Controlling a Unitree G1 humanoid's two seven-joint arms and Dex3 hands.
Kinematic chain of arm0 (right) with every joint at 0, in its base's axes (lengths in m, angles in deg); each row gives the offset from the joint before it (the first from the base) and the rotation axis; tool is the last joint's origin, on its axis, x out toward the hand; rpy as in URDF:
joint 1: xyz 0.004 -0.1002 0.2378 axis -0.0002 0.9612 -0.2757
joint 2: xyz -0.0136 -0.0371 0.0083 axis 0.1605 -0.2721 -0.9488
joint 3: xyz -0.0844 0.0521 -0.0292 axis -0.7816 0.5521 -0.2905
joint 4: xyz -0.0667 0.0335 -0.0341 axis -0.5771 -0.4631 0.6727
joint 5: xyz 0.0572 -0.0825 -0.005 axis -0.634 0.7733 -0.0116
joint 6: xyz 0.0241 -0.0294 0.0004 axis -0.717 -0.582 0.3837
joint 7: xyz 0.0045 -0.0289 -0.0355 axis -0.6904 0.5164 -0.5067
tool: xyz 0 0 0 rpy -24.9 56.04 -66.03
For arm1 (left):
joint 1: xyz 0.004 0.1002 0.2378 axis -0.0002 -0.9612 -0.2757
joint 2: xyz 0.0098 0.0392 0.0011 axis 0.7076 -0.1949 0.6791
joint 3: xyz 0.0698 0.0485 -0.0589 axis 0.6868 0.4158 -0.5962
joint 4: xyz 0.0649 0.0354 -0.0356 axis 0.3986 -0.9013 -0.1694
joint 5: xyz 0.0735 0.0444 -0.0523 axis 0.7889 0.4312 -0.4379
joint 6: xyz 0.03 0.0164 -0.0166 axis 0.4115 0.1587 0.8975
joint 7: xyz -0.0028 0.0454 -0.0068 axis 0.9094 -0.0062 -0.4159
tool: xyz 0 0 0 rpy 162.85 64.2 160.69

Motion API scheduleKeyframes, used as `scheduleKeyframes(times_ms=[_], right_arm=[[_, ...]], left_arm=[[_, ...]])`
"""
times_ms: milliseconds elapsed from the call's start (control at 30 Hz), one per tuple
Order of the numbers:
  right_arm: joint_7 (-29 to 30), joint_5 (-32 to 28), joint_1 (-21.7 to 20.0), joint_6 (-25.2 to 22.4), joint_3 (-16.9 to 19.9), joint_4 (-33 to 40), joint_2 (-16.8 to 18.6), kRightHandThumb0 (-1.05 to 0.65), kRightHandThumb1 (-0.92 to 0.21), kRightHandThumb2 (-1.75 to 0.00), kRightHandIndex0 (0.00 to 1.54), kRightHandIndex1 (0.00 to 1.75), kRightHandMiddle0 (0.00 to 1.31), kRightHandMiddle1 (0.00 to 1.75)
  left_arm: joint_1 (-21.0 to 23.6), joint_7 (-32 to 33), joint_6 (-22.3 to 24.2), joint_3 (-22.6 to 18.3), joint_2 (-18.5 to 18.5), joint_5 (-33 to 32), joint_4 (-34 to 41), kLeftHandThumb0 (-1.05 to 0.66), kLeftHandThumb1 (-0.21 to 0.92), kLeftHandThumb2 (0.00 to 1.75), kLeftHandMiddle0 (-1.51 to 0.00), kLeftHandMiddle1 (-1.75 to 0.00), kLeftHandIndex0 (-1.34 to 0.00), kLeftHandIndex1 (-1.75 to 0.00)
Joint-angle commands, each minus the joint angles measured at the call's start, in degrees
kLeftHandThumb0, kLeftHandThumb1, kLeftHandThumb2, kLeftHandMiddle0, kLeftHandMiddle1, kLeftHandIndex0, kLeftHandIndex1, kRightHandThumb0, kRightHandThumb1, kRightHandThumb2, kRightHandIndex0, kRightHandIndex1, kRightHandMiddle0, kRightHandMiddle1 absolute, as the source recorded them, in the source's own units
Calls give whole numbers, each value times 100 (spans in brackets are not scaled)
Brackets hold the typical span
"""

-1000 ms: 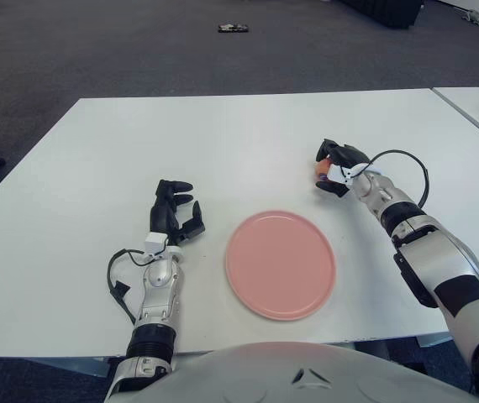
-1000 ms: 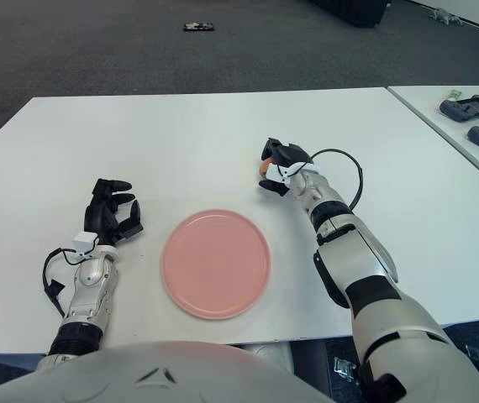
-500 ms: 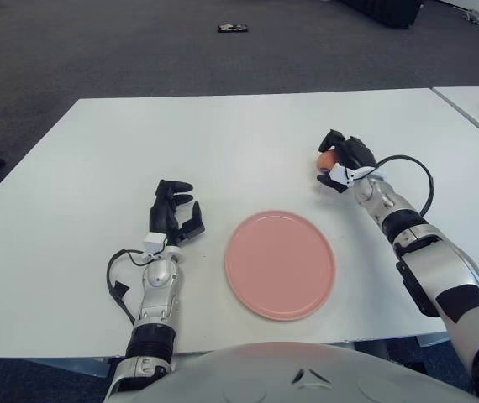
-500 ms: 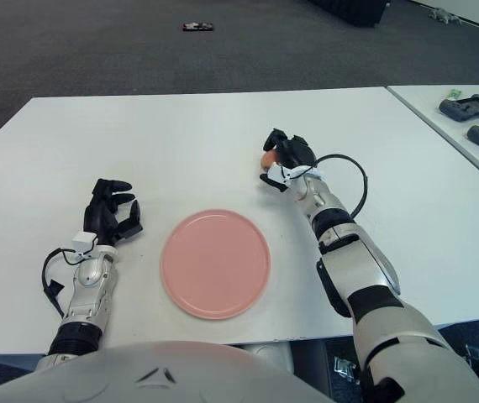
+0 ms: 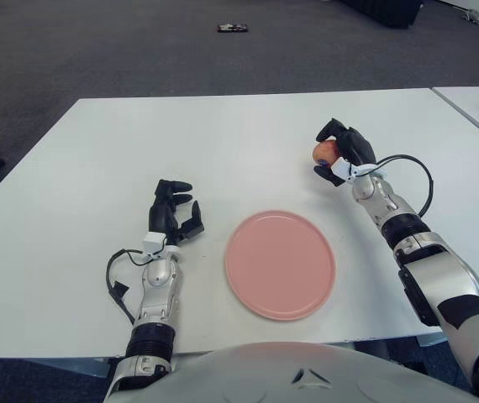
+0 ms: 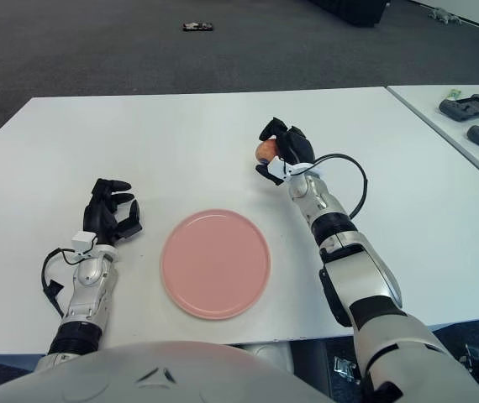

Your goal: Put the apple into the plate.

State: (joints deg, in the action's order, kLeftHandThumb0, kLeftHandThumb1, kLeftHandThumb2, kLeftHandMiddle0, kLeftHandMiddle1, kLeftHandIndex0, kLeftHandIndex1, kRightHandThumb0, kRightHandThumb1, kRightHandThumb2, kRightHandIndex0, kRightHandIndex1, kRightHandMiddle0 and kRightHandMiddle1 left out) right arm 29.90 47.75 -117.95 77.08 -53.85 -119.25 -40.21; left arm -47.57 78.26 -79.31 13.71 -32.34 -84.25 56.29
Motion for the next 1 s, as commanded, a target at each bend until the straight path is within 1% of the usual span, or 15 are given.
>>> scheduleKeyframes(times_ms=[0, 233, 400, 533, 633, 700, 767, 833, 967], right_arm=[[-147, -107, 73, -59, 146, 477, -72, 0, -6, -158, 84, 162, 59, 175], [-497, -229, 341, -151, 355, 1267, -123, 0, -5, -159, 85, 163, 59, 175], [-707, -301, 550, -190, 499, 1854, -170, 0, -3, -161, 85, 164, 60, 175], [-831, -328, 670, -226, 582, 2146, -177, 0, -4, -161, 85, 165, 60, 175], [-990, -445, 834, -111, 667, 2512, -203, 0, -4, -161, 84, 165, 60, 175], [-1151, -557, 1021, -68, 727, 2935, -206, 0, -4, -160, 84, 165, 60, 175], [-1320, -612, 1303, -141, 750, 3602, -187, 0, -4, -160, 84, 165, 60, 175], [-1443, -657, 1472, -168, 764, 3986, -172, 0, -4, -160, 85, 164, 60, 175], [-1673, -788, 1664, -85, 797, 4370, -167, 0, -4, -160, 86, 163, 60, 175]], left_arm=[[-243, -16, 63, -40, -32, -50, -321, -1, 40, 123, -52, -175, -38, -170], [-235, 24, 105, -23, -7, 19, -322, -1, 40, 123, -52, -175, -38, -171], [-224, 1, 52, -29, 1, 13, -352, -1, 40, 123, -51, -175, -37, -172], [-225, -10, 35, -28, 2, 7, -359, -1, 40, 123, -52, -175, -38, -171], [-234, -18, 35, -22, -3, 3, -345, -1, 40, 123, -52, -175, -38, -171], [-240, -19, 46, -21, -8, -2, -332, -1, 40, 123, -52, -175, -38, -170], [-242, -7, 65, -19, -15, 0, -318, -1, 39, 123, -53, -175, -39, -170], [-243, 2, 76, -18, -20, 3, -308, -1, 39, 123, -53, -175, -39, -169], [-244, 11, 83, -17, -27, 6, -296, -1, 38, 124, -54, -175, -40, -169]])
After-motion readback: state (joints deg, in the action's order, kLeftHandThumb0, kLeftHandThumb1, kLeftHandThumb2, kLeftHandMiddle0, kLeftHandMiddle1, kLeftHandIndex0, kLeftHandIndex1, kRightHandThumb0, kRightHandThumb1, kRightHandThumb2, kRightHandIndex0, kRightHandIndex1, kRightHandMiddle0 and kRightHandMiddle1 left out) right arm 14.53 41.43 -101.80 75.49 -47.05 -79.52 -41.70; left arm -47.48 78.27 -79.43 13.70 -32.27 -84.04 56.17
